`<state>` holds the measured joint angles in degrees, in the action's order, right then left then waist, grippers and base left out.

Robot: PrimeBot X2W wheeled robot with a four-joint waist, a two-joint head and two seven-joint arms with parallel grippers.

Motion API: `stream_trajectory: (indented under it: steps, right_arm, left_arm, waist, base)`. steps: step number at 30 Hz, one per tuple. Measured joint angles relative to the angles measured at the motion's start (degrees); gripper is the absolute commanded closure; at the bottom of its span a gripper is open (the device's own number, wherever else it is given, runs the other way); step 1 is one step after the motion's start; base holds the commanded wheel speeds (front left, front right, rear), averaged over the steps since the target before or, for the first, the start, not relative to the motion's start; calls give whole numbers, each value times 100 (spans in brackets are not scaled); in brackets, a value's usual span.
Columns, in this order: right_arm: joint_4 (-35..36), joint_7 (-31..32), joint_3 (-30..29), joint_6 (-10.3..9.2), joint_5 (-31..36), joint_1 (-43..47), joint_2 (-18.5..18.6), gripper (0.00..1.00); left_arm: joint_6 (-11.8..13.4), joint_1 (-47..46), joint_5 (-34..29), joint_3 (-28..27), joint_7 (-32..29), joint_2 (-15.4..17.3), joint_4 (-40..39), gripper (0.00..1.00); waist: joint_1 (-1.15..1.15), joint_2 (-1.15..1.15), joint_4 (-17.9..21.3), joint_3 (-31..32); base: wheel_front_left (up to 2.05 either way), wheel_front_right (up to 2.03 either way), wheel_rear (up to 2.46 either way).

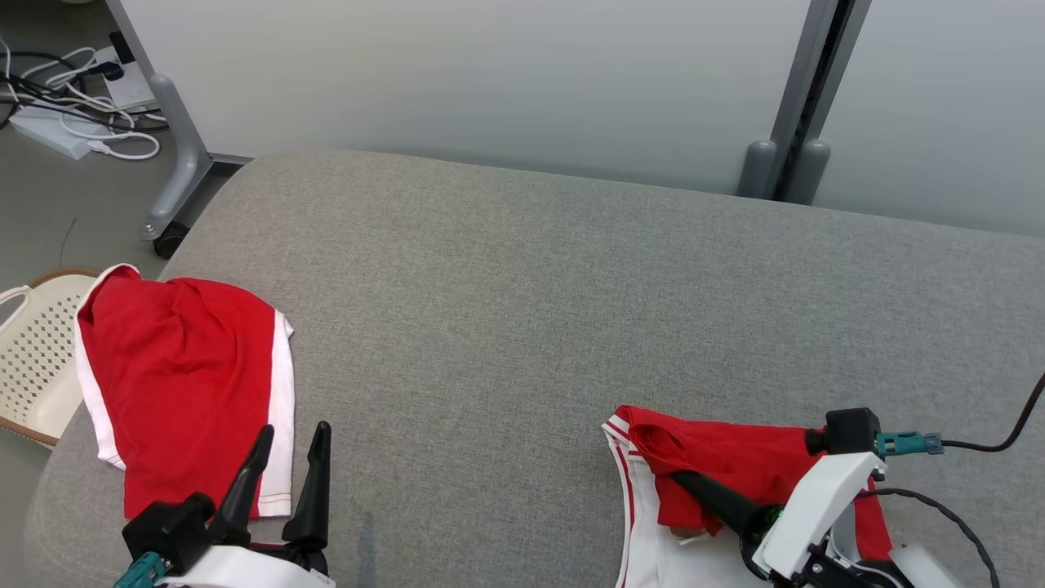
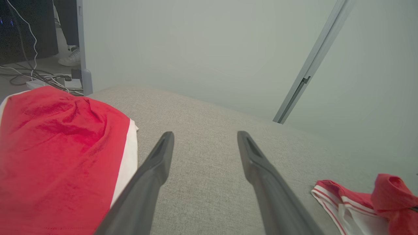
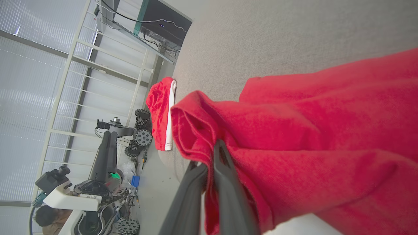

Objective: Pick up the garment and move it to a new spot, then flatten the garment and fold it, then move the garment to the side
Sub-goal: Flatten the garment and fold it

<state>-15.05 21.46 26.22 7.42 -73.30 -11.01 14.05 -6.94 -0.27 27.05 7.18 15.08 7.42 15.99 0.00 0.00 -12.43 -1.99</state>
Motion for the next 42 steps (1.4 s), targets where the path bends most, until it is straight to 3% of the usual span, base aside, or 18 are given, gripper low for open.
stream_trajectory:
  steps: [1,2,3,4,9,13,18,21,27,35,42]
  right_arm:
    - [-35,-41,26,0,-24,-20,-14,96]
    - [-60,-62,59,0,-45,-28,-23,75]
    - [-91,-91,88,0,-58,-30,-27,14]
    - [-133,-92,126,0,-87,-35,-30,0]
    - [-148,-168,250,0,-141,-90,64,0]
    - [319,-191,270,0,-368,-96,178,0]
    - [1105,-566,-88,1,-522,-56,617,0]
    - [1206,-904,-414,0,-323,-54,979,0]
    - [687,-1249,-728,0,370,-43,1427,0]
    - [-25,-1074,-682,0,692,-179,1302,0]
    - [-790,-558,-527,0,801,-414,1226,0]
  left_arm:
    - [-1,0,7,-5,0,5,12,0]
    - [-5,0,12,-9,0,18,23,0]
    - [-5,-1,12,-12,1,24,33,0]
    - [-5,-1,11,-15,1,22,43,0]
    - [-8,1,11,-32,1,18,92,0]
    - [-12,1,10,-47,1,19,118,0]
    - [-13,4,-5,-85,1,22,114,0]
    - [-14,6,-29,-99,1,22,105,0]
    - [-18,4,-35,-90,0,-13,108,0]
    - [-31,-1,-82,-69,1,-85,101,0]
    - [-32,-35,-85,-30,0,-81,123,0]
  waist:
    - [0,0,-9,0]
    - [0,0,-13,-1]
    - [0,0,-13,-1]
    - [0,0,-10,1]
    - [0,0,64,13]
    - [0,0,171,38]
    - [0,0,350,79]
    - [0,0,473,101]
    - [0,0,653,107]
    - [0,0,741,50]
    - [0,0,667,41]
  base:
    - [0,0,0]
    - [0,0,0]
    - [0,0,0]
    - [0,0,0]
    - [0,0,0]
    - [0,0,0]
    - [0,0,0]
    - [0,0,0]
    - [0,0,0]
    - [0,0,0]
    - [0,0,0]
